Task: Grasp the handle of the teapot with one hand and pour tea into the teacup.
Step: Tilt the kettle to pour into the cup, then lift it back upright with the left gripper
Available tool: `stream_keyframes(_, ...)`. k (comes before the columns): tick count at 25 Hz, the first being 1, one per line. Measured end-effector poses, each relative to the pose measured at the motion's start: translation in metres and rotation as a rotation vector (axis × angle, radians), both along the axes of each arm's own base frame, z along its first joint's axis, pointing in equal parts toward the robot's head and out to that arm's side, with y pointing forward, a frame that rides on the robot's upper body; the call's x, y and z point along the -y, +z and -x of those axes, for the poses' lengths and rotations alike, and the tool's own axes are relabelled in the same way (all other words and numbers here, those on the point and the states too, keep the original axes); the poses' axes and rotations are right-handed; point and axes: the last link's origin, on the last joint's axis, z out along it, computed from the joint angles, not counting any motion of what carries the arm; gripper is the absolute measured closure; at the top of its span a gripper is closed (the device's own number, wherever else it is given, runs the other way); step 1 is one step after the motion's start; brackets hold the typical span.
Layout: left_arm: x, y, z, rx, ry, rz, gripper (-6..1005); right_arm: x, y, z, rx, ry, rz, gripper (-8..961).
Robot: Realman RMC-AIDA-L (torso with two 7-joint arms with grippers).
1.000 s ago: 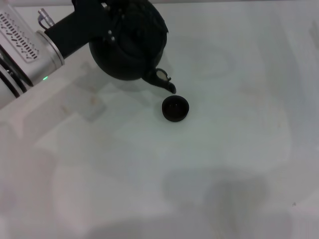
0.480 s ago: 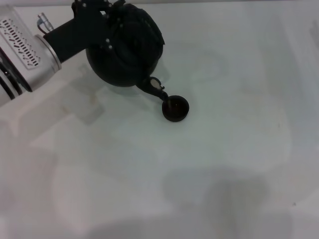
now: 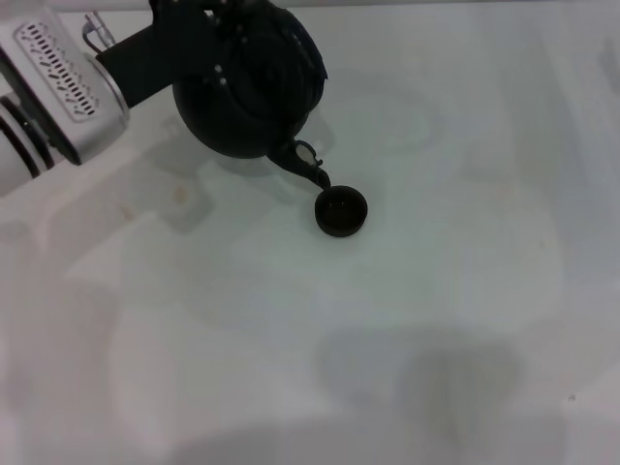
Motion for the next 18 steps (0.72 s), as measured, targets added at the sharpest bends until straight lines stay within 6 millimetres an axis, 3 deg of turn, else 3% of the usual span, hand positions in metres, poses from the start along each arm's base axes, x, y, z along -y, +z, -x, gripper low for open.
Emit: stream_keyframes(18, -0.0024, -0.0085, -0.0037, -0.062, -0.021, 0.021, 891, -0.0004, -0.0003, 0.0005, -0.009, -0.002, -0.006, 121)
